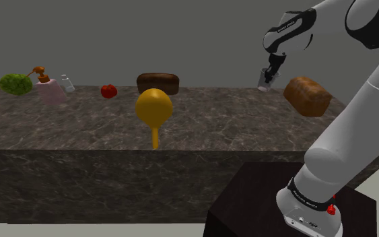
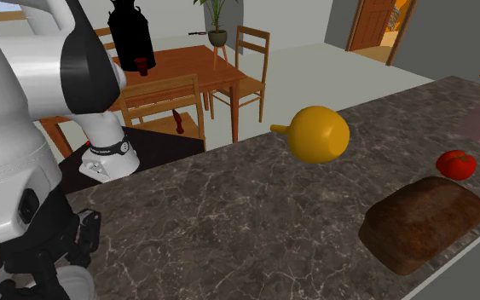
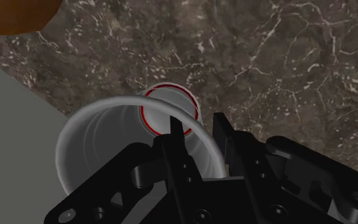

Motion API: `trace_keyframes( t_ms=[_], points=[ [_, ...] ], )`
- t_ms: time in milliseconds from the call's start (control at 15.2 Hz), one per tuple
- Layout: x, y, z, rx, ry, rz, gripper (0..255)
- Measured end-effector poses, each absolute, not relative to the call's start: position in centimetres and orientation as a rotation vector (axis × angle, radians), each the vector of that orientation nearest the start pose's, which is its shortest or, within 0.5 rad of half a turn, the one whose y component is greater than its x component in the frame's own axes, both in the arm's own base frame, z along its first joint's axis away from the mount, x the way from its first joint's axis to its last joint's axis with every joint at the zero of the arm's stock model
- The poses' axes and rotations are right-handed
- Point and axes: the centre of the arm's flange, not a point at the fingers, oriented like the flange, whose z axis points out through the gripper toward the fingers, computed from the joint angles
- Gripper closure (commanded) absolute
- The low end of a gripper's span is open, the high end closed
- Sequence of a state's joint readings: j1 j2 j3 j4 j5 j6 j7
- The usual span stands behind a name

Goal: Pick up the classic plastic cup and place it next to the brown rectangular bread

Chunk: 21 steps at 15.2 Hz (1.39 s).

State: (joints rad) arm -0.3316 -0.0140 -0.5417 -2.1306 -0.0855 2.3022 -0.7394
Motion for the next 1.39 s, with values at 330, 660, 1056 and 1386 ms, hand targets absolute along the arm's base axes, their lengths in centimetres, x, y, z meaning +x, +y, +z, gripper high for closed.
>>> trace_keyframes(
  t_ms=[330, 660, 1056, 1386],
  points=[
    [35.5, -42.9, 40.3, -3.311, 0.138, -0.137, 255],
    [35.4, -43.0, 37.8, -3.311, 0.138, -0.137, 255],
    [35.5, -42.9, 36.7, -3.311, 0.138, -0.138, 255],
    [35.5, -42.9, 36.7, -3.311, 0.138, -0.139, 0]
  ],
)
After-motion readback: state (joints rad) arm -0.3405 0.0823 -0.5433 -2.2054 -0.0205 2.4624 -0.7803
